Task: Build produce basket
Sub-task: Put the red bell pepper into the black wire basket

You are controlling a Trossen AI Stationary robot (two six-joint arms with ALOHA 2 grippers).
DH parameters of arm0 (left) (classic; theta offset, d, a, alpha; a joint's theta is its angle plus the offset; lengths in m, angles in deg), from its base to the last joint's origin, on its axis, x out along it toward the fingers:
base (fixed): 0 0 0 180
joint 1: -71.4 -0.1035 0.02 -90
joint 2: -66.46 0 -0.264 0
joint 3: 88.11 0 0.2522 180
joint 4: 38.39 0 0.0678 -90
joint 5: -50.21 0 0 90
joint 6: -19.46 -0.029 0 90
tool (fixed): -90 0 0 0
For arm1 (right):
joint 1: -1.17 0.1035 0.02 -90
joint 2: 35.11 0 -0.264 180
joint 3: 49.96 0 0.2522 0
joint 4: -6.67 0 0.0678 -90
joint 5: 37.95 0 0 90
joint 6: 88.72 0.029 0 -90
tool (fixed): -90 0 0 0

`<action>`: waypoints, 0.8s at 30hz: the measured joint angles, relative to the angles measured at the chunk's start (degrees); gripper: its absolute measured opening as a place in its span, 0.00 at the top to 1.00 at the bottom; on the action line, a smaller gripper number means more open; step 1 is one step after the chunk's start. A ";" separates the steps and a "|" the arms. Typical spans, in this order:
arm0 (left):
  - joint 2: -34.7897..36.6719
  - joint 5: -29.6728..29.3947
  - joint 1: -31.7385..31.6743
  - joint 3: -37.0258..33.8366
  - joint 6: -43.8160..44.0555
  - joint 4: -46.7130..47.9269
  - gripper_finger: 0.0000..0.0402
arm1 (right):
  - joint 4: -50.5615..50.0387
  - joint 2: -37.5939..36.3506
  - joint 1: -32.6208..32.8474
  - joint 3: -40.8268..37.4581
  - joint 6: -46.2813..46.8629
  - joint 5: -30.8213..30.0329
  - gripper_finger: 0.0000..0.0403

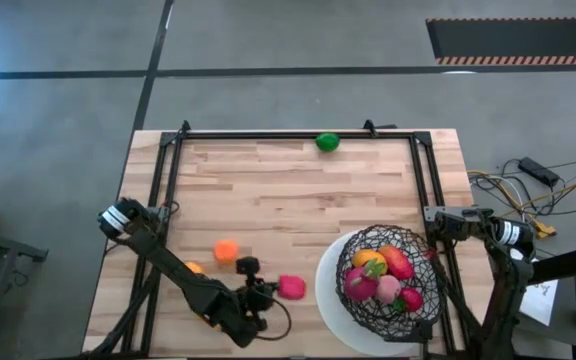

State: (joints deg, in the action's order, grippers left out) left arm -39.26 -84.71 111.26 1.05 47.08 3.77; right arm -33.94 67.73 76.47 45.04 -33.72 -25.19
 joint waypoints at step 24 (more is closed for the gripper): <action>-2.94 -0.75 -3.10 7.55 -12.03 -6.84 0.98 | -9.05 0.77 -30.98 12.32 -16.92 33.55 0.09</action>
State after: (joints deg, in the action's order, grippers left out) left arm -42.20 -85.46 108.16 8.60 35.05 -3.07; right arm -42.99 68.51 45.50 57.36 -50.64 8.37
